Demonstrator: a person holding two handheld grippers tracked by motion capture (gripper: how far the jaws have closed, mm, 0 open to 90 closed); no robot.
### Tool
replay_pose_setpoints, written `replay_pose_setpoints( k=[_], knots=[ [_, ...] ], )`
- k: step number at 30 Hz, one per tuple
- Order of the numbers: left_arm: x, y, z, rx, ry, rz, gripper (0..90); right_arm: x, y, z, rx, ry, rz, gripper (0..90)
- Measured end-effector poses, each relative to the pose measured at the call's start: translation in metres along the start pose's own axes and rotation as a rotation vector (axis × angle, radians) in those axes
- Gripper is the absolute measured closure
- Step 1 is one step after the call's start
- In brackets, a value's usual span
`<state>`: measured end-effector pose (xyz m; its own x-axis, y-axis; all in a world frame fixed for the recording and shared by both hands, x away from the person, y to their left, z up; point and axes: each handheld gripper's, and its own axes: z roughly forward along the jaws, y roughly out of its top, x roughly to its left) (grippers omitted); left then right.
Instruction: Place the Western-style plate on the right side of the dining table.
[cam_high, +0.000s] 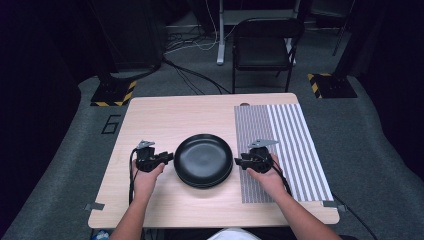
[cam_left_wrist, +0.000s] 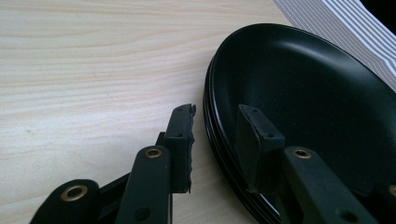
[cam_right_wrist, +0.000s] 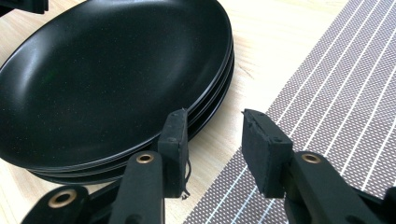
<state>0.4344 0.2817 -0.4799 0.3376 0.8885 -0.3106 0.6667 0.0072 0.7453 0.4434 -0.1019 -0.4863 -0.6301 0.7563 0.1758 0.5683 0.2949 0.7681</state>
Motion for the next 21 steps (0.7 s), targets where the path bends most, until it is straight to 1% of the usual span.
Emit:
replay_pose_setpoints(
  k=[1,2,3,4,6,7,9,10,12,14,15,17,21],
  knots=[
    [0.0002,0.0001,0.0006,0.003,-0.001,0.006,66.9,0.0002,-0.0001,-0.0002,-0.001,-0.003,-0.003,60.4],
    [-0.0006,-0.0002,0.0015,0.010,-0.002,0.003,66.9,0.0004,-0.0001,-0.0003,-0.005,-0.005,-0.003,61.4],
    [-0.0007,-0.0003,0.0023,0.018,-0.003,0.008,67.3,0.0008,0.0001,-0.0008,-0.007,0.013,0.007,64.0],
    [-0.0017,-0.0006,0.0038,0.024,-0.008,0.012,67.7,0.0013,0.0002,-0.0008,-0.009,0.016,0.006,64.3],
    [-0.0030,-0.0009,0.0042,0.024,-0.009,0.004,69.2,0.0030,0.0005,-0.0009,-0.011,0.000,-0.009,64.5],
    [-0.0040,-0.0011,0.0044,0.028,-0.018,0.006,69.9,0.0032,0.0006,-0.0011,-0.014,-0.004,-0.016,64.4],
    [-0.0043,-0.0015,0.0049,0.028,-0.021,0.006,71.0,0.0033,0.0006,-0.0011,-0.019,-0.010,-0.016,64.4],
    [-0.0047,-0.0020,0.0054,0.028,-0.027,-0.001,71.5,0.0022,0.0007,-0.0009,-0.015,-0.005,0.010,64.2],
    [-0.0036,-0.0031,0.0064,0.036,-0.041,-0.011,72.0,0.0010,0.0004,-0.0004,-0.014,0.009,0.038,62.9],
    [-0.0031,-0.0034,0.0065,0.033,-0.056,-0.021,73.5,0.0006,0.0002,-0.0003,-0.024,0.008,0.038,62.2],
    [-0.0031,-0.0034,0.0065,0.033,-0.056,-0.021,74.3,0.0006,0.0002,-0.0003,-0.024,0.008,0.038,62.2],
    [-0.0034,-0.0033,0.0063,0.035,-0.055,-0.018,75.2,0.0034,-0.0003,-0.0017,-0.041,0.003,0.035,60.8],
    [-0.0015,-0.0034,0.0059,0.034,-0.062,-0.036,77.7,0.0052,0.0001,-0.0014,-0.051,0.013,0.042,58.8]
  ],
)
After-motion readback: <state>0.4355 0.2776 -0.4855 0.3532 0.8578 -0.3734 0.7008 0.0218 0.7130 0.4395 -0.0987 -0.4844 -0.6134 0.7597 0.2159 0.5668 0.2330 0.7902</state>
